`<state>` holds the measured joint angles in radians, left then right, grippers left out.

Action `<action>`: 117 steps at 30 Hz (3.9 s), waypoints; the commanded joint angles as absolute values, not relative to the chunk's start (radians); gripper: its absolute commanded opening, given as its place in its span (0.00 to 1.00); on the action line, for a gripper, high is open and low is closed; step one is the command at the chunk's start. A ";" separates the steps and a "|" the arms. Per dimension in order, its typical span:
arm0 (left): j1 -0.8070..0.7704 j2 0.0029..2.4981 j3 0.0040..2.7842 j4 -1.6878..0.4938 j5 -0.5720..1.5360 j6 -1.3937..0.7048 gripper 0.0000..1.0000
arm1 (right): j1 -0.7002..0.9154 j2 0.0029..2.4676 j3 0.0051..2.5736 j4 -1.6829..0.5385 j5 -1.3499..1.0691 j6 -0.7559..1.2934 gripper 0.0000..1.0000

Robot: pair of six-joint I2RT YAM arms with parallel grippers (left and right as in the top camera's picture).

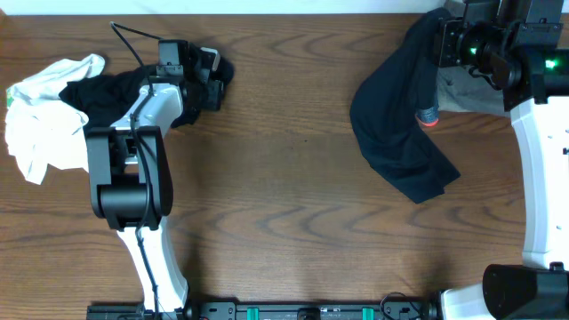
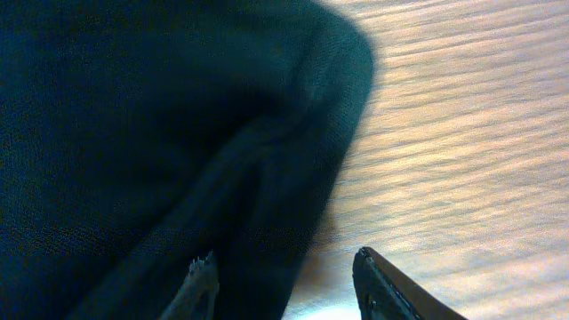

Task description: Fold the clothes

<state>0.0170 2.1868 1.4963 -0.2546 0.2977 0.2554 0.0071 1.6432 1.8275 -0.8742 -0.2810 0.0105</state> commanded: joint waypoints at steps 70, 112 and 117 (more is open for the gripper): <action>0.302 1.792 1.520 -0.514 0.329 -0.211 0.84 | 0.498 1.663 2.061 -0.840 0.394 0.460 0.07; -0.387 1.805 1.436 -0.840 0.418 0.200 0.70 | 0.022 1.929 1.954 -1.196 -0.034 0.181 0.77; -0.429 1.827 1.371 -0.750 0.419 0.122 0.70 | 0.036 1.929 1.916 -1.208 -0.054 0.141 0.76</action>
